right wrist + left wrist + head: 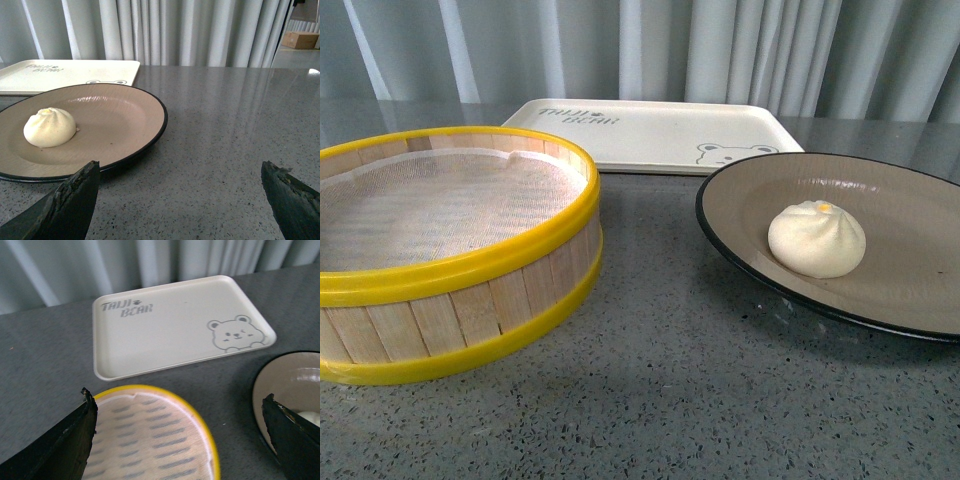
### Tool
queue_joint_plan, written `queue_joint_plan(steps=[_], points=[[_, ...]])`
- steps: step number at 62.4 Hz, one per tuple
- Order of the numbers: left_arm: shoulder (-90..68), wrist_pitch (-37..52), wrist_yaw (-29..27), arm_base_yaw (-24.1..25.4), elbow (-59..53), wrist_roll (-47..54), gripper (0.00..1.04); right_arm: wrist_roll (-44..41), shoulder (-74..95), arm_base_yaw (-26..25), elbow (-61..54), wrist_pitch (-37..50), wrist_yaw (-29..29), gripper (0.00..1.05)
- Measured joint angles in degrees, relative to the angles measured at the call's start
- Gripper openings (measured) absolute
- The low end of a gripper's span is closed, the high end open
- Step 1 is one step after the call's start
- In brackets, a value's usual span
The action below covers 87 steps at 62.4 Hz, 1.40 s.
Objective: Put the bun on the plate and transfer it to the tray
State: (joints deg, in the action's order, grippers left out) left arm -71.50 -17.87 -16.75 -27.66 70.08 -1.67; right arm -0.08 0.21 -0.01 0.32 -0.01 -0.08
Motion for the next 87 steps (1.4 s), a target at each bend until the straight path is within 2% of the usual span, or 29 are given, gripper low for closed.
queue_joint_plan(steps=[5,7,11,18,28,39,51,58,67,87], points=[[4.46,-0.66,0.11,3.52,-3.06,-1.09,0.98,-0.02,0.0,0.0,0.0,0.0,0.0,0.96],[6.6,2.91,-1.57,4.72,-5.77,-0.46,0.94,0.0,0.0,0.0,0.0,0.0,-0.02,0.96],[12.59,16.63,-0.57,8.59,-15.19,0.33,0.82,-0.02,0.0,0.0,0.0,0.0,-0.02,0.96],[21.05,28.5,2.82,13.51,-28.33,0.76,0.62,0.0,0.0,0.0,0.0,0.0,0.0,0.96],[27.02,33.75,6.4,17.0,-40.85,1.14,0.34,0.0,0.0,0.0,0.0,0.0,-0.02,0.96],[31.71,36.57,9.16,19.63,-49.53,1.18,0.04,0.0,0.0,0.0,0.0,0.0,0.0,0.96],[36.5,38.05,11.1,21.9,-55.58,1.38,0.04,0.0,0.0,0.0,0.0,0.0,0.0,0.96],[39.17,38.1,16.37,26.05,-58.6,1.4,0.04,0.0,0.0,0.0,0.0,0.0,0.0,0.96],[42.36,38.1,16.44,27.58,-61.35,1.38,0.04,0.0,0.0,0.0,0.0,0.0,0.0,0.96],[49.13,35.69,16.72,27.58,-65.59,1.4,0.04,0.0,0.0,0.0,0.0,0.0,0.0,0.96]])
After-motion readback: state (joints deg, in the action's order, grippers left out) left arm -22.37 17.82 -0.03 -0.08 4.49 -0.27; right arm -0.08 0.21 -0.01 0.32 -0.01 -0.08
